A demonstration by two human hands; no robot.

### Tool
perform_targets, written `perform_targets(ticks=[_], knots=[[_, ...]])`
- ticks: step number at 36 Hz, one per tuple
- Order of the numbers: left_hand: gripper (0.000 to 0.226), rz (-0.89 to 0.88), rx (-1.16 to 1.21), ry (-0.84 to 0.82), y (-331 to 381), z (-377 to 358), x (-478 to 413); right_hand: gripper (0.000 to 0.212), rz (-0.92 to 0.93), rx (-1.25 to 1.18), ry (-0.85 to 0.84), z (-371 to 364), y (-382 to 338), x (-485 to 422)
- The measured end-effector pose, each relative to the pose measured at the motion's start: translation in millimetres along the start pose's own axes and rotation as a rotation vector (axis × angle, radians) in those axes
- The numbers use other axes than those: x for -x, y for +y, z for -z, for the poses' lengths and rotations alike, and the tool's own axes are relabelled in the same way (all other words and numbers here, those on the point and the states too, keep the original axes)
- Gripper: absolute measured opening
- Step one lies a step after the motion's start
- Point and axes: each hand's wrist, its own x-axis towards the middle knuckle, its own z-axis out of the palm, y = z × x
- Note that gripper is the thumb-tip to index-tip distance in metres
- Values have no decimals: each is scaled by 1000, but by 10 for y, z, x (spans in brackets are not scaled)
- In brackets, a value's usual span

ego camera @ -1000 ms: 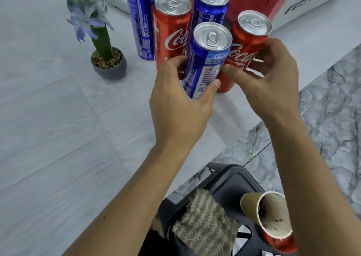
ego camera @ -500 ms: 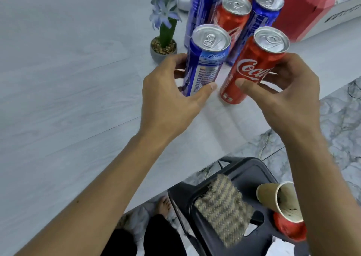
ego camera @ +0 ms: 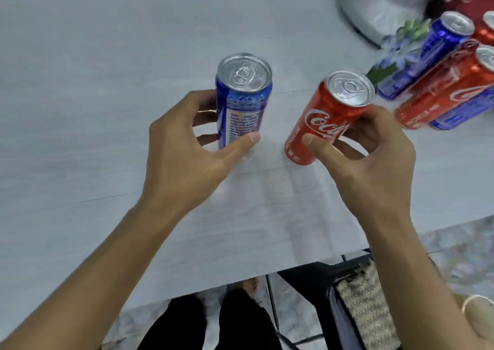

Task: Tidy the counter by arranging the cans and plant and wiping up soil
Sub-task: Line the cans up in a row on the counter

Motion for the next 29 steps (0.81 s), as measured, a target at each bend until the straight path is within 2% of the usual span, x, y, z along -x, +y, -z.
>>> perform_targets(ticks=[4, 15, 29], knots=[[61, 54, 3, 65, -176, 505, 6, 62, 20, -15, -79, -472, -228, 93], [63, 104, -39, 222, -558, 1472, 15, 67, 78, -53, -221, -1591, -667, 302], [69, 100, -55, 299, -863, 2109, -288, 65, 119, -91, -232, -2454, -977, 323]])
